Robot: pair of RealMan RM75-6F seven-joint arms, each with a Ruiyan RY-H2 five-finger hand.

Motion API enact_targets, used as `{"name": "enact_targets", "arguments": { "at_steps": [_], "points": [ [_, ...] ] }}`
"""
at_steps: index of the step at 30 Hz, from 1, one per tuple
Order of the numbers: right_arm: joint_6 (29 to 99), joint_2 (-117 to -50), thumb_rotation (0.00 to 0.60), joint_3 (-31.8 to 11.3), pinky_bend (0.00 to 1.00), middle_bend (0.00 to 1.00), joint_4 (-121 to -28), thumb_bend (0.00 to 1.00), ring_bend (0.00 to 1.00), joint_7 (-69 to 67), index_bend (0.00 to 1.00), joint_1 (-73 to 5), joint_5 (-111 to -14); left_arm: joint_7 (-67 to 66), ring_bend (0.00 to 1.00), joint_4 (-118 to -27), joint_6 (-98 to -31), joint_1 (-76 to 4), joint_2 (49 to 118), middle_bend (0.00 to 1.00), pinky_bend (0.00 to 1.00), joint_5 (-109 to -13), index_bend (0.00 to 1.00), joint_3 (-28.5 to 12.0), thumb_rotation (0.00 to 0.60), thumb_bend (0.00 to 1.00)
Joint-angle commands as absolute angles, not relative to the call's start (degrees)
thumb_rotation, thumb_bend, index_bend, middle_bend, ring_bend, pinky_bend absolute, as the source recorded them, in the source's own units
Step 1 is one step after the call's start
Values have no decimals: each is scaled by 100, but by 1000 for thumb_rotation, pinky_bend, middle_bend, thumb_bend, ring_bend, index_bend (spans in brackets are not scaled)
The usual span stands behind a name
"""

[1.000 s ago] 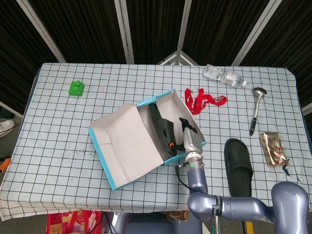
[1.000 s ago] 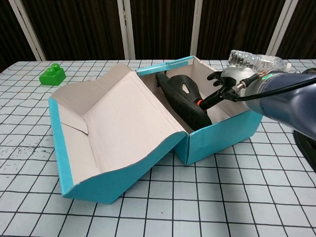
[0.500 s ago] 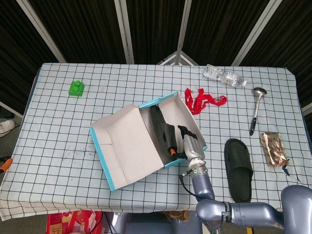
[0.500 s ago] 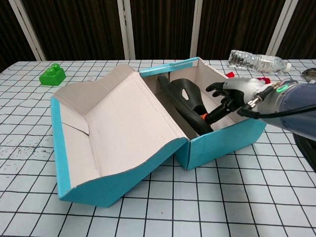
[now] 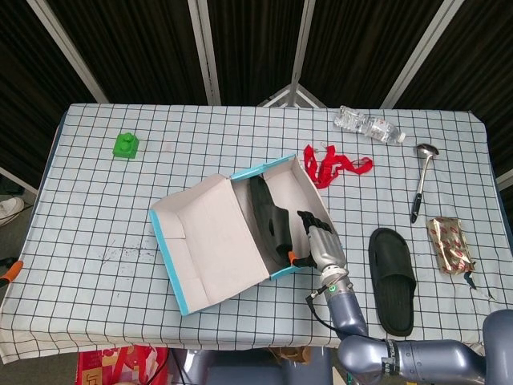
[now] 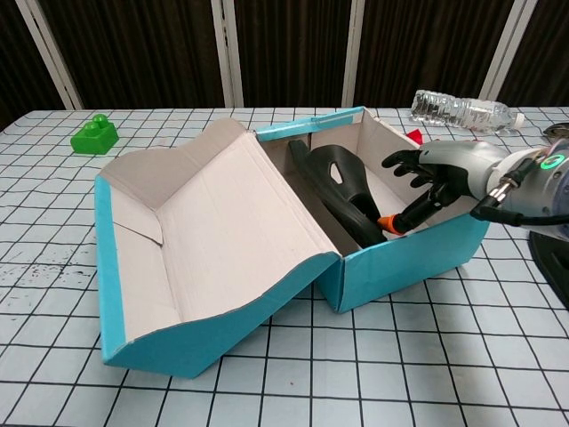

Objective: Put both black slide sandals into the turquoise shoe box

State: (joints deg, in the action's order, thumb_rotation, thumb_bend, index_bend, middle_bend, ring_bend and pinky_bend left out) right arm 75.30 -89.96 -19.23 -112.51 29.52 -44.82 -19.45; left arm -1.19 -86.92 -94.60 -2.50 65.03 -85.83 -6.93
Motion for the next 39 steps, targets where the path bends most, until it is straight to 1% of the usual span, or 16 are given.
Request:
{"name": "enact_targets", "arguments": {
  "at_steps": [1, 7, 12, 14, 15, 17, 19, 20, 21, 23, 25, 27, 29, 34, 39],
  "points": [
    [7482, -8881, 600, -1917, 36, 5, -11333, 384, 31, 3036, 39, -4486, -1865, -116, 0, -8688, -9455, -251, 6505, 0, 10, -8569, 53, -700, 600, 265],
    [7428, -8618, 600, -1984, 36, 5, -11603, 384, 31, 3138, 39, -4498, -1742, -135, 0, -8689, -9448, -257, 6512, 0, 10, -8568, 53, -700, 600, 265],
    [7480, -8296, 600, -2139, 36, 5, -11913, 384, 31, 3153, 39, -4492, -1619, -114, 0, -8687, -9452, -251, 6506, 0, 10, -8546, 53, -710, 600, 265],
    [7499, -8156, 600, -2231, 40, 7, -12098, 384, 52, 3093, 43, -4468, -1582, -113, 0, -8689, -9452, -251, 6505, 0, 10, -8544, 53, -712, 600, 265],
    [7511, -8092, 600, -2288, 60, 19, -12205, 384, 83, 3027, 61, -4445, -1582, -113, 0, -8689, -9458, -250, 6504, 0, 10, -8549, 53, -712, 600, 265],
    [7597, -8018, 600, -2410, 136, 61, -12409, 388, 158, 2823, 121, -4377, -1689, -114, 0, -8693, -9475, -246, 6505, 0, 10, -8563, 53, -709, 600, 265],
    [7740, -8018, 600, -2462, 261, 121, -12534, 442, 235, 2688, 197, -4331, -1849, -117, 0, -8695, -9486, -243, 6508, 0, 10, -8570, 54, -709, 600, 265],
    [7855, -8040, 600, -2457, 303, 137, -12592, 472, 256, 2656, 215, -4318, -1965, -119, 0, -8698, -9492, -240, 6509, 0, 10, -8571, 54, -708, 600, 265],
    [7976, -8074, 600, -2427, 369, 160, -12627, 515, 286, 2669, 238, -4321, -2085, -120, 0, -8702, -9495, -237, 6509, 0, 10, -8570, 54, -708, 600, 265],
    [8189, -8178, 600, -2335, 505, 202, -12658, 575, 344, 2753, 287, -4354, -2288, -125, 0, -8708, -9504, -234, 6511, 0, 10, -8571, 54, -709, 600, 265],
    [8335, -8320, 600, -2287, 665, 249, -12648, 632, 411, 2750, 352, -4378, -2477, -129, 0, -8716, -9513, -231, 6512, 0, 10, -8572, 55, -712, 600, 265],
    [8399, -8490, 600, -2272, 734, 284, -12608, 669, 452, 2654, 396, -4390, -2656, -133, 0, -8717, -9522, -231, 6520, 0, 10, -8570, 55, -719, 600, 265],
    [8408, -8656, 600, -2268, 761, 315, -12530, 693, 480, 2558, 422, -4410, -2799, -134, 0, -8716, -9525, -231, 6527, 0, 10, -8567, 55, -721, 600, 265],
    [8398, -9041, 600, -2322, 781, 375, -12166, 731, 521, 2413, 461, -4510, -3017, -96, 0, -8729, -9527, -222, 6514, 0, 10, -8553, 55, -726, 600, 265],
    [8241, -9338, 600, -2350, 784, 389, -11875, 731, 528, 2314, 463, -4593, -3045, -31, 0, -8735, -9532, -212, 6498, 0, 10, -8523, 55, -744, 600, 265]
  ]
}}
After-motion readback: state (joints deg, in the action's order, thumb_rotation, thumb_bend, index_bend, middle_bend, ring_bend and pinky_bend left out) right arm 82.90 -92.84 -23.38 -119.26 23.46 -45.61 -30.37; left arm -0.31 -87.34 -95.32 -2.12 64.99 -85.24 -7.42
